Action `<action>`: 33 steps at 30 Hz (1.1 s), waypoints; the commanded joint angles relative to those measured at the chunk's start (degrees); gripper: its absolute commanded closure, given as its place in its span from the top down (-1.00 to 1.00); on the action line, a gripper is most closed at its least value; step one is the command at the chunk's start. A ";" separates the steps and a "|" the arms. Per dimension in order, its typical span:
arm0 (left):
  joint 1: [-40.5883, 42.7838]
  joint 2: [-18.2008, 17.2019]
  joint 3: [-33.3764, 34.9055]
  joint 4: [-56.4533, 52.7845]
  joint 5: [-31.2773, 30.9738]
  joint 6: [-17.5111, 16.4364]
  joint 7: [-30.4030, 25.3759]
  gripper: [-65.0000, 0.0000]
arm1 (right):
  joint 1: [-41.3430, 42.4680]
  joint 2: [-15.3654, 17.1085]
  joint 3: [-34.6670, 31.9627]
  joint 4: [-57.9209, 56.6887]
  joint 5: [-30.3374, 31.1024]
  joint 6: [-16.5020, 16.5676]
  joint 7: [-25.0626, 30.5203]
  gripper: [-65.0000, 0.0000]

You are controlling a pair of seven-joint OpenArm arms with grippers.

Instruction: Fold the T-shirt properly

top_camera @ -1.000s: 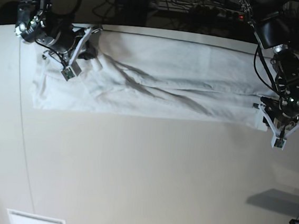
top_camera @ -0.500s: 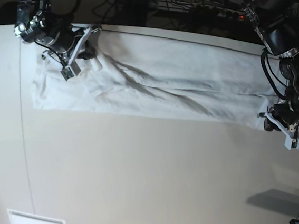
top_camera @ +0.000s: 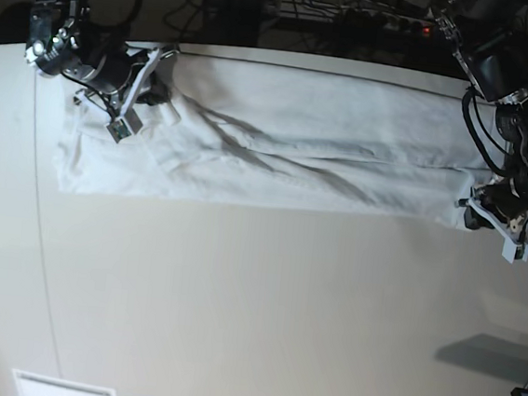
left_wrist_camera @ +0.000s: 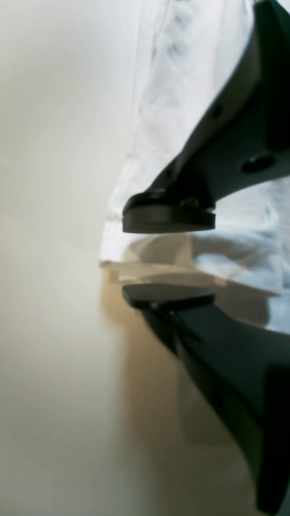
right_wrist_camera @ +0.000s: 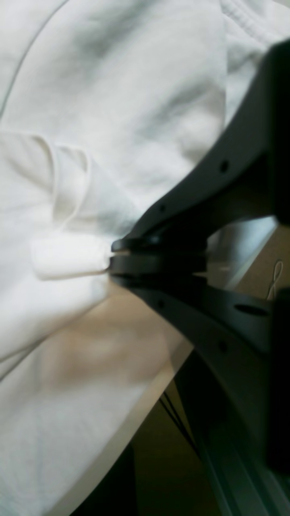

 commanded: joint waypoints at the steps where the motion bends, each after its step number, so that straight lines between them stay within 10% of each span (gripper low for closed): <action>1: -0.96 -1.01 -0.09 0.42 -0.80 0.36 -0.83 -0.35 | 0.20 0.43 0.10 0.68 0.73 0.10 0.76 -0.99; 7: -0.96 -1.01 -0.09 -0.72 -0.71 0.36 -1.01 -0.41 | 0.20 0.43 0.10 0.68 0.73 0.10 0.76 -0.99; 11: -0.96 -1.01 -0.09 -0.54 -0.71 0.36 -1.01 -1.00 | 0.82 0.43 0.10 0.59 0.73 0.10 0.76 -0.99; 33: 15.48 -1.37 4.92 24.69 8.52 0.27 -1.09 -1.00 | 1.96 0.16 0.10 -0.29 0.73 0.10 0.67 -0.99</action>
